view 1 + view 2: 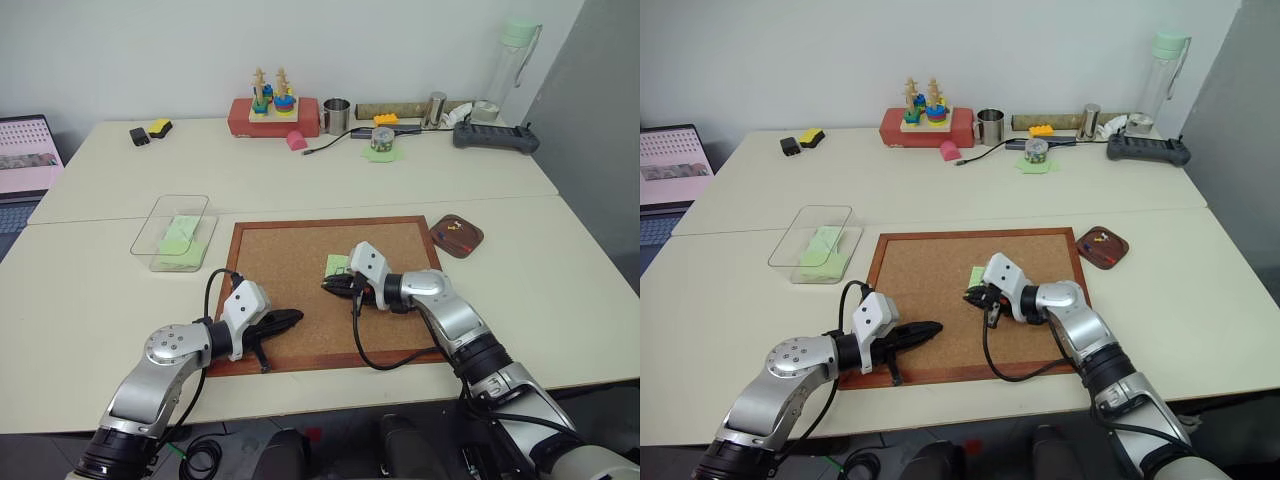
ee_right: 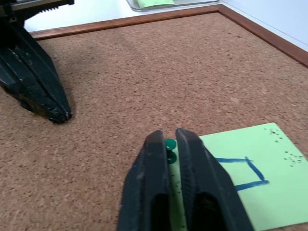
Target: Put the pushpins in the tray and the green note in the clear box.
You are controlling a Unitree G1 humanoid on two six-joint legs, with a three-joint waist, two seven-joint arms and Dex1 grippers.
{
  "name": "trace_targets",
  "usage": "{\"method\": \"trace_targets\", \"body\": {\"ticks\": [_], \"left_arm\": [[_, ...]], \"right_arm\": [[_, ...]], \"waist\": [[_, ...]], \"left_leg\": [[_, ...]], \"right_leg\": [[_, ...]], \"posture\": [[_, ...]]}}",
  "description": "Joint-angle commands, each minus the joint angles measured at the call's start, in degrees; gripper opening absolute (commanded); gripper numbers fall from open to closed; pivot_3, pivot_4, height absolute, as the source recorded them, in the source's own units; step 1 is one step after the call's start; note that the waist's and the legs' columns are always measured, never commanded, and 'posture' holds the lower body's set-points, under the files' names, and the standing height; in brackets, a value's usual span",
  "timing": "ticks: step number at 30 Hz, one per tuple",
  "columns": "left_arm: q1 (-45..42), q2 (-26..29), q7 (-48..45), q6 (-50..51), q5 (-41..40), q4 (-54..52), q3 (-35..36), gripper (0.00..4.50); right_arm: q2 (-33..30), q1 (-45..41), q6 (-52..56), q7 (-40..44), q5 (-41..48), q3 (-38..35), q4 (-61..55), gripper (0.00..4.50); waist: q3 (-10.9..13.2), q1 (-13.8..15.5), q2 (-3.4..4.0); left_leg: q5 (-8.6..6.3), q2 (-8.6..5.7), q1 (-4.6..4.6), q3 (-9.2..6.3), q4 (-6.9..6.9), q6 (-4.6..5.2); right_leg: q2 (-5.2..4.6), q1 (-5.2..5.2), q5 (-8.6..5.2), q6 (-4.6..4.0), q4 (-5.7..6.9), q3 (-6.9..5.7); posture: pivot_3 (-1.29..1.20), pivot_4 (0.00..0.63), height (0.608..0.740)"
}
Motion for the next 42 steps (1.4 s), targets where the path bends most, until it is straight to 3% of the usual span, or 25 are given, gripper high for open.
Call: {"method": "trace_targets", "body": {"ticks": [1, 13, 24, 31, 42], "left_arm": [[2.9, 1.4, -0.6, 2.1, 1.8, 2.6, -1.3, 0.0], [-0.6, -2.7, 4.9, 8.9, -5.9, 2.1, 6.2, 0.0], [-11.9, -5.4, 7.7, 32.3, -30.0, -3.1, 16.5, 2.09], [-16.5, -10.4, 10.5, 36.7, -33.6, -1.5, 14.7, 3.45], [-20.4, -13.7, 8.2, 34.9, -30.1, 3.3, 9.6, 3.45]], "right_arm": [[0.1, 0.0, -1.3, 0.7, 1.4, -1.8, -2.9, 0.04], [-3.0, -0.8, -6.2, 2.4, -0.8, -0.9, -11.9, 0.04], [-11.6, -3.3, -25.3, 3.0, -12.3, 3.7, -13.1, 0.0], [-13.9, -5.0, -35.4, 2.8, -15.7, 5.5, -11.9, 0.0], [-14.5, -5.0, -39.8, 4.3, -15.3, 6.5, -13.1, 0.0]], "waist": [[0.0, 0.0, 0.0], [0.0, 0.1, 0.0], [0.3, 0.4, -0.33], [0.3, 0.6, -0.42], [0.3, 0.7, -0.42]], "left_leg": [[0.0, 0.0, 0.0, 0.0, 0.0, 0.0], [-0.01, 0.01, -0.03, -0.08, 0.02, -0.02], [-0.03, -0.07, -0.31, -0.2, 0.12, -0.11], [-0.02, -0.09, -0.34, -0.22, 0.14, -0.14], [-0.01, -0.12, -0.33, -0.21, 0.14, -0.17]], "right_leg": [[0.0, 0.0, 0.0, 0.0, 0.0, 0.0], [0.0, -0.01, -0.09, 0.16, 0.02, -0.05], [-0.07, -0.15, 0.0, 0.02, -0.01, -0.13], [-0.09, -0.16, 0.0, 0.03, -0.01, -0.15], [-0.08, -0.16, 0.01, 0.02, 0.0, -0.13]], "posture": [[0.0, 0.15, 0.74], [0.0, 0.15, 0.74], [0.0, 0.15, 0.74], [0.0, 0.15, 0.74], [0.0, 0.15, 0.74]]}}
